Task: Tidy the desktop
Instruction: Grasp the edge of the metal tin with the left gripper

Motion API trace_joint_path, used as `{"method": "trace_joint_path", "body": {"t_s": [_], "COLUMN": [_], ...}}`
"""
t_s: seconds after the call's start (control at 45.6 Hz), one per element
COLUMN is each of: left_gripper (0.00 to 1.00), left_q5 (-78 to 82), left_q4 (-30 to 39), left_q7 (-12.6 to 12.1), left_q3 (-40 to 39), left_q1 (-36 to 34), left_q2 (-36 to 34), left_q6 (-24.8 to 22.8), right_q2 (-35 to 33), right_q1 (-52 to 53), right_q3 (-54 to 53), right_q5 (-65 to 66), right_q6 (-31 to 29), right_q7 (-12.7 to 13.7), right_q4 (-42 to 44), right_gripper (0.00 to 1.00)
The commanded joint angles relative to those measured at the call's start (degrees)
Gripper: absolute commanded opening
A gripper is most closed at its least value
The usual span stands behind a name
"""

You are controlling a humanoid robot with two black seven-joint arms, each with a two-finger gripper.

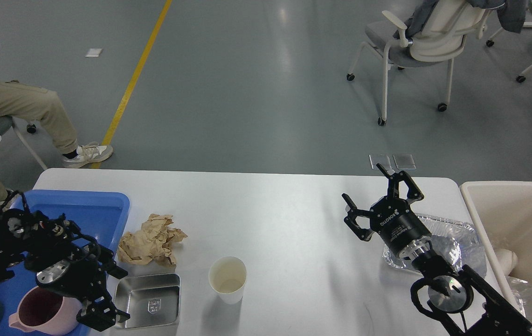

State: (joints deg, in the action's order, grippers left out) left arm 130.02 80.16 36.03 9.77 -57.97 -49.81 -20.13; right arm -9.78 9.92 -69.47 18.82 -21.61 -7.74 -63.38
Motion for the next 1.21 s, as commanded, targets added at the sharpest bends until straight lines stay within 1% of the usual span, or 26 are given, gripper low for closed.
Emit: {"method": "trace_joint_path", "body": {"t_s": [0.0, 0.131, 0.219, 0.351, 0.482, 0.679, 0.767, 0.92, 1.008, 1.052, 1.096, 1.117, 1.183], "left_gripper": [0.96, 0.96, 0.96, 0.96, 0.96, 0.95, 0.92, 0.84, 0.76, 0.68, 0.62, 0.58, 0.38], "left_q5": [-0.02, -0.02, -0.02, -0.02, -0.02, -0.02, -0.02, -0.02, -0.02, -0.02, -0.02, -0.02, -0.02], "left_q4": [-0.36, -1.50, -3.17, -5.89, -8.00, -9.32, -10.55, -11.70, -11.78, -11.79, -11.78, -11.87, -11.87], "left_q7": [-0.08, -0.34, -0.78, -0.78, -0.78, -0.87, -2.01, -2.28, -2.36, -2.54, -3.24, -3.76, -4.47], "left_q3": [5.43, 6.84, 7.54, 8.07, 8.86, 10.27, 10.27, 10.27, 10.36, 10.44, 10.97, 11.32, 12.29], "left_q1": [-2.93, -2.85, -2.59, -2.24, -1.71, -0.74, -0.65, -0.21, 0.05, 0.23, 0.14, 0.05, 0.05], "left_q2": [3.22, 7.53, 10.43, 13.51, 15.71, 17.11, 17.82, 18.43, 18.78, 18.78, 18.78, 18.78, 18.78], "left_q6": [0.00, -0.09, -0.09, -0.09, -0.09, 0.00, 0.00, 0.00, 0.09, 0.18, 0.18, 0.18, 0.18], "right_q2": [-0.06, -0.24, -0.41, -0.59, -0.59, -0.94, -0.94, -1.11, -1.03, -1.03, -1.11, -1.11, -1.11], "right_q1": [0.10, 0.01, 0.01, 0.01, 0.01, 0.01, 0.01, -0.17, -0.25, -0.25, -0.43, -0.43, -0.52], "right_q3": [0.04, -0.05, -0.14, -0.22, -0.49, -0.58, -0.58, -0.58, -0.58, -0.58, -0.58, -0.58, -0.58], "right_q5": [-0.01, -0.01, -0.01, -0.01, -0.09, -0.09, -0.09, -0.09, -0.09, -0.09, -0.09, -0.09, -0.09], "right_q6": [-0.01, -0.01, -0.09, -0.18, -0.27, -0.53, -0.62, -0.88, -0.97, -1.06, -0.97, -1.06, -1.06], "right_q7": [0.00, 0.00, 0.00, -0.08, 0.00, -0.08, -0.08, -0.08, -0.08, -0.08, -0.08, -0.08, -0.08], "right_q4": [0.10, 0.01, 0.10, 0.01, -0.08, -0.43, -0.51, -0.52, -0.60, -0.78, -0.96, -1.13, -1.39], "right_gripper": [1.00, 1.00, 1.00, 1.00, 1.00, 1.00, 1.00, 1.00, 1.00, 1.00, 1.00, 1.00, 1.00]}}
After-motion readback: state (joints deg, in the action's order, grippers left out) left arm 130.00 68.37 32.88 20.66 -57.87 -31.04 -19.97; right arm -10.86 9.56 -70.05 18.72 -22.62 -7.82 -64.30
